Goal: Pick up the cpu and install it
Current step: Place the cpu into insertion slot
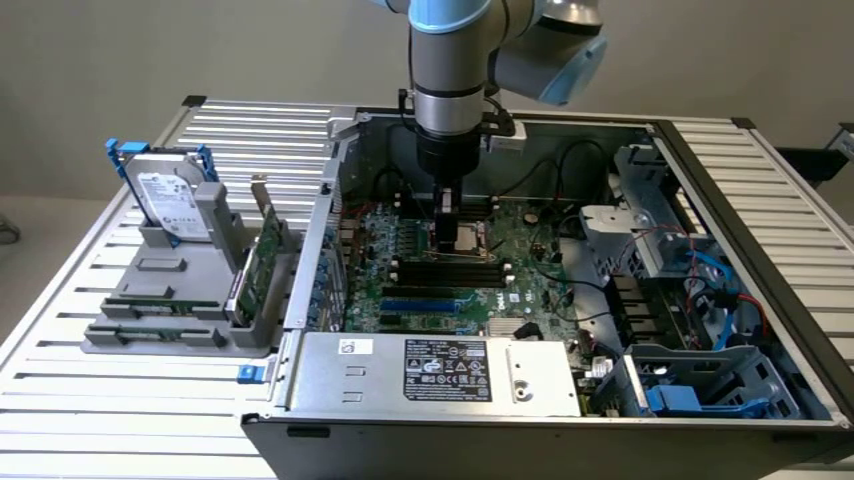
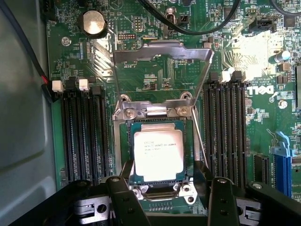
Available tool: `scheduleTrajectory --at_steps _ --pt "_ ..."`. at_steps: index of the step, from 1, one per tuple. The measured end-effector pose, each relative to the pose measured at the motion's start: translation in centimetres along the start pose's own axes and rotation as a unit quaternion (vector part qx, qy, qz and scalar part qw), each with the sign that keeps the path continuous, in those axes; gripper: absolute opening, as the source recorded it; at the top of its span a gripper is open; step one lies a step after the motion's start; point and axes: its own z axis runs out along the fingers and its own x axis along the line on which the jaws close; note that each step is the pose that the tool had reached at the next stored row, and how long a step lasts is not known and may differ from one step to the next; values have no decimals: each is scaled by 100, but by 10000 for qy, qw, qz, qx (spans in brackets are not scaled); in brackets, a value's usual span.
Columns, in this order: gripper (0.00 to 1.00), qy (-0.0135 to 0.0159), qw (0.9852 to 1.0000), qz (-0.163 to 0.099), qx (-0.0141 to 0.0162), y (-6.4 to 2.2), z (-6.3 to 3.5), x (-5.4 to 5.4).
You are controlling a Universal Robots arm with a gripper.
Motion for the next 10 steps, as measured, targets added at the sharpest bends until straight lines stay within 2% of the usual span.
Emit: scheduleTrajectory --at_steps 4,10 --pt "62 -16 10000 -1 -1 0 1 0" --pt "62 -17 10000 -1 -2 1 -6 0"
